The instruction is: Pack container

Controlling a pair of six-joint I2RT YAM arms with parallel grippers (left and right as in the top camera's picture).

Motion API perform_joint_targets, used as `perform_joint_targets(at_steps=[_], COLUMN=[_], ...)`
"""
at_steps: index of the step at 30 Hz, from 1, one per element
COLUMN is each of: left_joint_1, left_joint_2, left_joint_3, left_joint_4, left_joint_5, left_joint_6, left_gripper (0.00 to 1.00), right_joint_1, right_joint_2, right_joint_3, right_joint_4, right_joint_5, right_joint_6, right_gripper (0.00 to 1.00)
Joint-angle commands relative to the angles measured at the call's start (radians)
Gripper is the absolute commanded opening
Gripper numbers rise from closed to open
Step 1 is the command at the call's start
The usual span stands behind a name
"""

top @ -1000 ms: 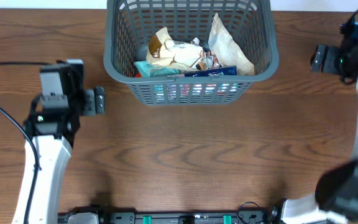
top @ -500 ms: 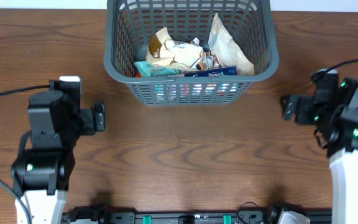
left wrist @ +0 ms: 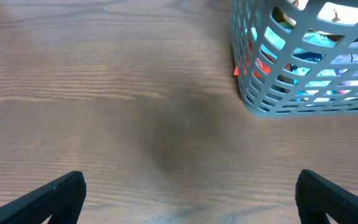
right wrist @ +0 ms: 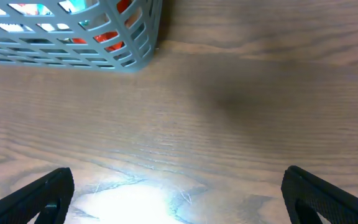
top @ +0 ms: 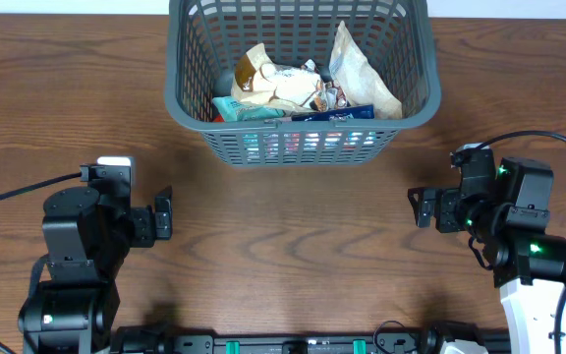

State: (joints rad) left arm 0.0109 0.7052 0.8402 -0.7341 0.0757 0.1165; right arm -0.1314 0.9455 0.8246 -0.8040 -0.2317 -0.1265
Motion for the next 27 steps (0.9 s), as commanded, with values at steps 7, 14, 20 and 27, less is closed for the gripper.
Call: perform_joint_targets(at_steps=[7,14,20,27], left_joint_1=[-0.001,-0.001,-0.001,-0.001], left_joint_2=[0.006,0.006,0.006,0.006], left_joint_3=[-0.003,-0.003,-0.003,-0.003], left_joint_4=[-0.003,-0.003,-0.003,-0.003], left_joint_5=[0.011,0.011,0.011,0.011], left_joint_6=[0.013,0.013,0.013,0.013], left_gripper=[0.99,0.99,0.99,0.99], right_joint_1=[0.008,0.008,0.008,-0.001], right_joint_2=[0.008,0.008,0.009,0.041], right_joint_3=[-0.004,-0.004,-0.004,-0.008], right_joint_4=[-0.001,-0.001,-0.001,0.048], right_joint_5=[0.003,0.003,0.003,0.47], right_joint_6=[0.021,0.021,0.021,0.036], right_gripper=[0.99,0.99,0.99,0.99])
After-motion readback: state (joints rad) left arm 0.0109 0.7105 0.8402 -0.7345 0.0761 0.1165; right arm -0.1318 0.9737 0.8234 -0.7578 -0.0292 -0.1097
